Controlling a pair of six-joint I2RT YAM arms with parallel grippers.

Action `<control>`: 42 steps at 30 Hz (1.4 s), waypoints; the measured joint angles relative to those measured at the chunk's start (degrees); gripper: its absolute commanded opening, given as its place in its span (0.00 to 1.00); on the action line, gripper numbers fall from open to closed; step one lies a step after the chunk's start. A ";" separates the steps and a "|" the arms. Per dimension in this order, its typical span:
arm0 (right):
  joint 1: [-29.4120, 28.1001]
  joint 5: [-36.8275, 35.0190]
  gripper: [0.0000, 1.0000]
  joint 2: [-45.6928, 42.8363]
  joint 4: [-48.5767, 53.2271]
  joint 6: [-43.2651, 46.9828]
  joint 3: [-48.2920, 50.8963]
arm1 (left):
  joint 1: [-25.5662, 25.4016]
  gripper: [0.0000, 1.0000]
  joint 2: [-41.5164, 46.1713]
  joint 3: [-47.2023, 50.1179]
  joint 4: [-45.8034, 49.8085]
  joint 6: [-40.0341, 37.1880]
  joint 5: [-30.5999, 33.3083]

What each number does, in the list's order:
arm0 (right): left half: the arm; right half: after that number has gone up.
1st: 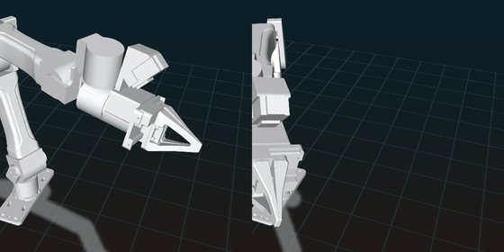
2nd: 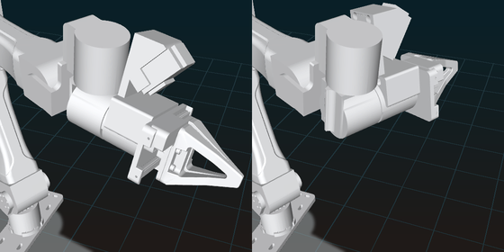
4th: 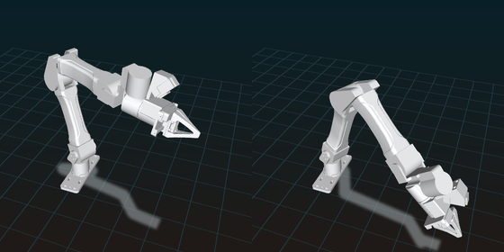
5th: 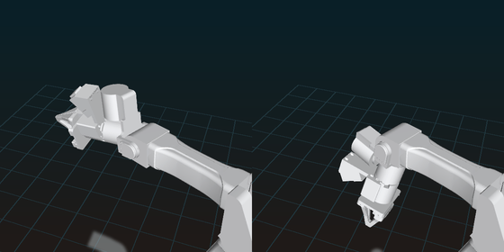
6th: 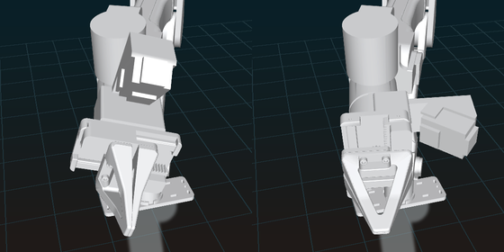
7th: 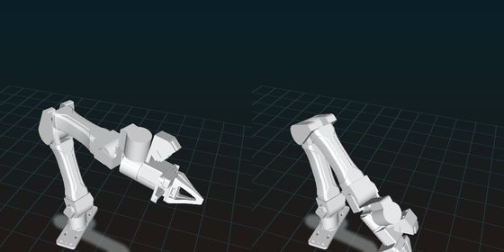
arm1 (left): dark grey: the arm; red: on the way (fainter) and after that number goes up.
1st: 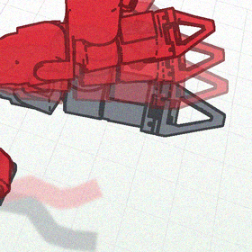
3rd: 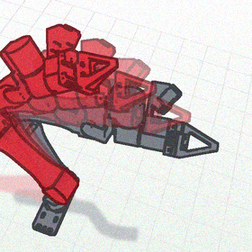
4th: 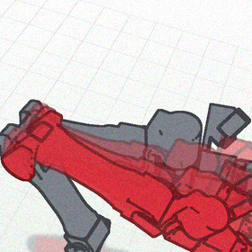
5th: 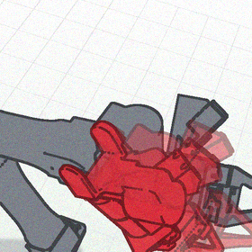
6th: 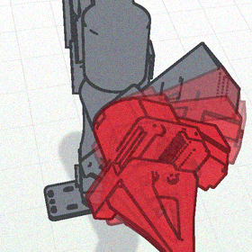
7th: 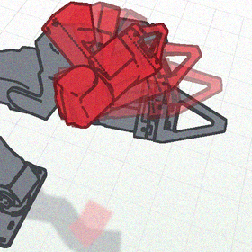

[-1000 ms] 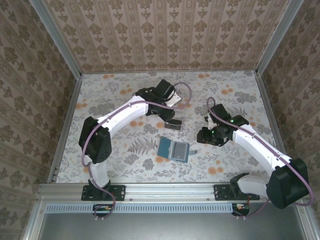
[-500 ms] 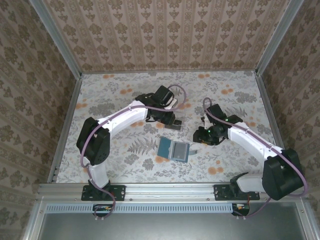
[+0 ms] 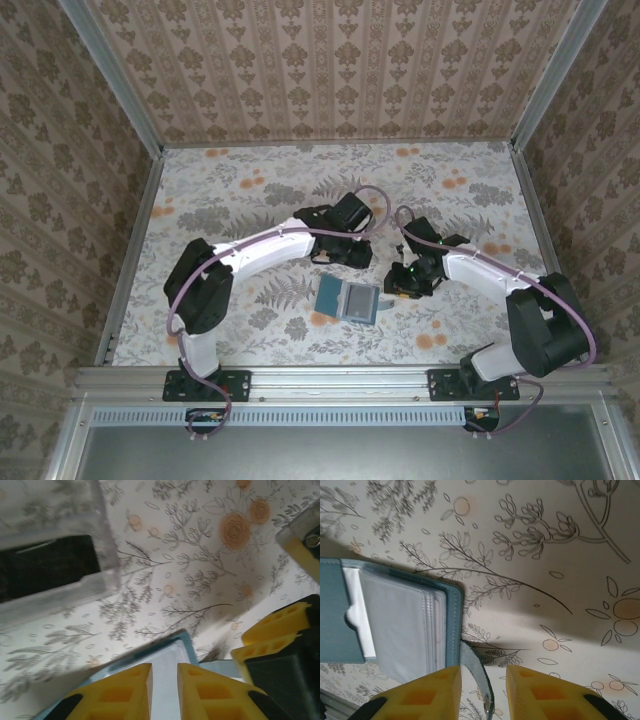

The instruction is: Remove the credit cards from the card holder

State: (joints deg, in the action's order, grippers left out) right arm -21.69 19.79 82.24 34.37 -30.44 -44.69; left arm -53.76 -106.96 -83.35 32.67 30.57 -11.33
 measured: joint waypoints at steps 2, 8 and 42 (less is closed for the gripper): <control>-0.26 0.09 0.29 -0.37 0.02 -0.07 0.90 | -0.63 0.17 -0.09 1.25 -1.53 2.05 -0.81; -1.38 1.36 0.28 -5.90 -0.37 -1.95 2.19 | -1.07 0.14 0.11 8.28 -7.34 7.87 -3.28; -3.34 0.04 0.27 -0.74 -1.60 -2.82 3.04 | -3.72 0.19 0.17 19.67 -22.64 20.90 -12.96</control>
State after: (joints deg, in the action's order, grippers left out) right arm -25.04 19.84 81.49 32.77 -33.26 -41.65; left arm -57.47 -106.78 -63.68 10.02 51.46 -24.29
